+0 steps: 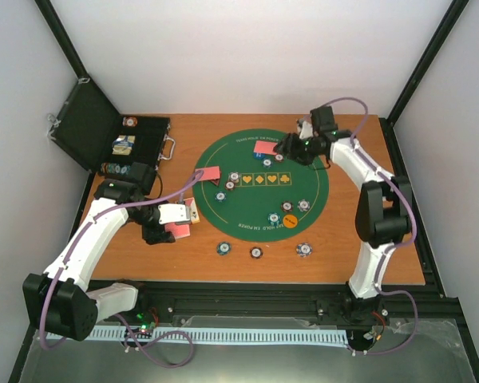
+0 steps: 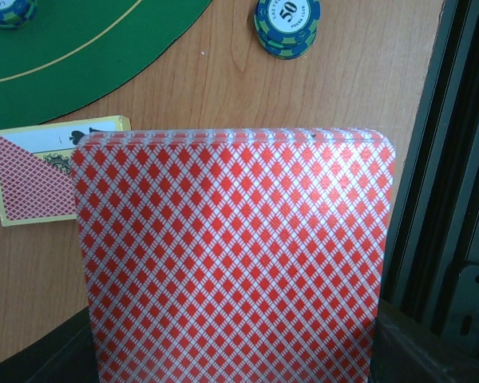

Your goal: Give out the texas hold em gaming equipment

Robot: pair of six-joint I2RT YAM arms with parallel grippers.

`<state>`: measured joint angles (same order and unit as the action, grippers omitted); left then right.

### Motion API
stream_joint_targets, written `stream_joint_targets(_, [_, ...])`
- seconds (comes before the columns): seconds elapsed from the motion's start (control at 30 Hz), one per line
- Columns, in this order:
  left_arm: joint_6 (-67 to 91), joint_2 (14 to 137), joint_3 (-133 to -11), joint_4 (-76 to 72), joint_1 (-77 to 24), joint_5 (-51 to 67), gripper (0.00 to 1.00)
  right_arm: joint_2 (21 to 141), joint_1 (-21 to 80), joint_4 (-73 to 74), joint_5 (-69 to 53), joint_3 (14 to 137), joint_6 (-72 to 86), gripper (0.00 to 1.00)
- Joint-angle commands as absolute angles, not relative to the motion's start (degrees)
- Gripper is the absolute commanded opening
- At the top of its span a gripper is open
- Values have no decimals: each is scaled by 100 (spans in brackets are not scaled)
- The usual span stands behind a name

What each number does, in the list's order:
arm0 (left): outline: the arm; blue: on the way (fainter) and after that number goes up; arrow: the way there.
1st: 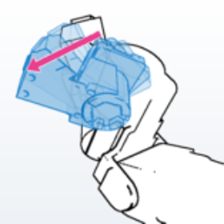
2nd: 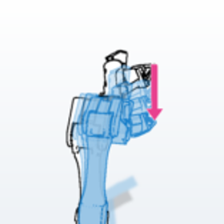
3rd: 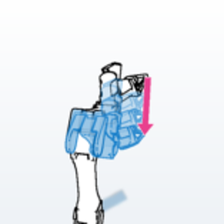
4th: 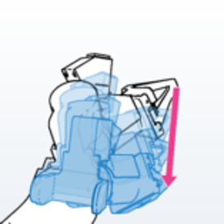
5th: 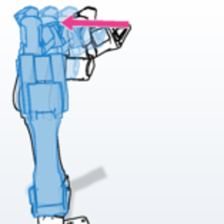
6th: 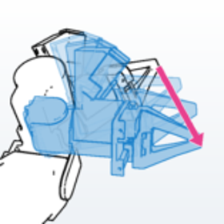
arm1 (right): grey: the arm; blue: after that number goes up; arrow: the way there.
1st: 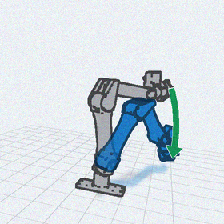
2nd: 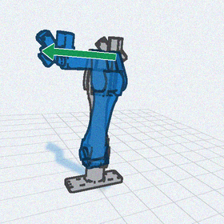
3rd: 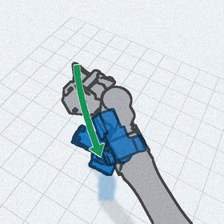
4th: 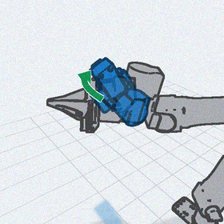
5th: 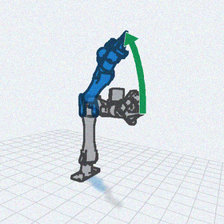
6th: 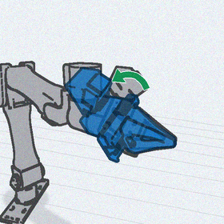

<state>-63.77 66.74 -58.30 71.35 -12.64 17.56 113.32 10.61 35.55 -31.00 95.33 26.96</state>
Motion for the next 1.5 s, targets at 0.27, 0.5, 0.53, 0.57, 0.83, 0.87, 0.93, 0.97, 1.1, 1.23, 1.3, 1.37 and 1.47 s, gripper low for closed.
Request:
stream_joint_targets(0.27, [-6296, 6448, -5976, 7133, -1280, 1859, 1, 8565, 3842, -65, -3463, 5480, 5031, 75])
stream_joint_targets(0.5, [-6258, 6395, -5951, 7165, -1283, 1880, 1, 8661, 4964, -1053, -3136, 5109, 5762, 72])
stream_joint_targets(0.53, [-6262, 6378, -5960, 7168, -1283, 1881, 1, 8738, 5053, -1163, -3148, 5132, 5815, 72])
stream_joint_targets(0.57, [-6256, 6360, -5960, 7166, -1283, 1884, 1, 8816, 5134, -1265, -3169, 5167, 5871, 71])
stream_joint_targets(0.83, [-6262, 6307, -5945, 7180, -1281, 1909, 1, 9364, 5484, -1789, -3253, 5464, 6164, 70])
stream_joint_targets(0.87, [-6261, 6295, -5961, 7186, -1283, 1918, 1, 9420, 5511, -1797, -3266, 5515, 6164, 70])
stream_joint_targets(0.93, [-6275, 6292, -5991, 7214, -1283, 1924, 1, 9523, 5567, -1821, -3293, 5615, 6163, 70])
stream_joint_targets(0.97, [-6275, 6293, -6002, 7234, -1283, 1922, 1, 9578, 5599, -1842, -3312, 5664, 6162, 70])
stream_joint_targets(1.1, [-6291, 6289, -5999, 7251, -1281, 1893, 1, 9813, 5705, -2021, -3375, 5778, 6250, 70])
stream_joint_targets(1.23, [-6302, 6245, -5991, 7259, -1283, 1903, 1, 10108, 5762, -2287, -3455, 5895, 6398, 70])
stream_joint_targets(1.3, [-6302, 6240, -6002, 7275, -1283, 1907, 1, 10265, 5787, -2359, -3510, 6001, 6445, 70])
stream_joint_targets(1.37, [-6310, 6243, -6014, 7292, -1283, 1901, 1, 10413, 5808, -2420, -3563, 6116, 6474, 70])
stream_joint_targets(1.47, [-6334, 6227, -5990, 7303, -1283, 1870, 1, 10597, 5831, -2566, -3631, 6228, 6546, 70])
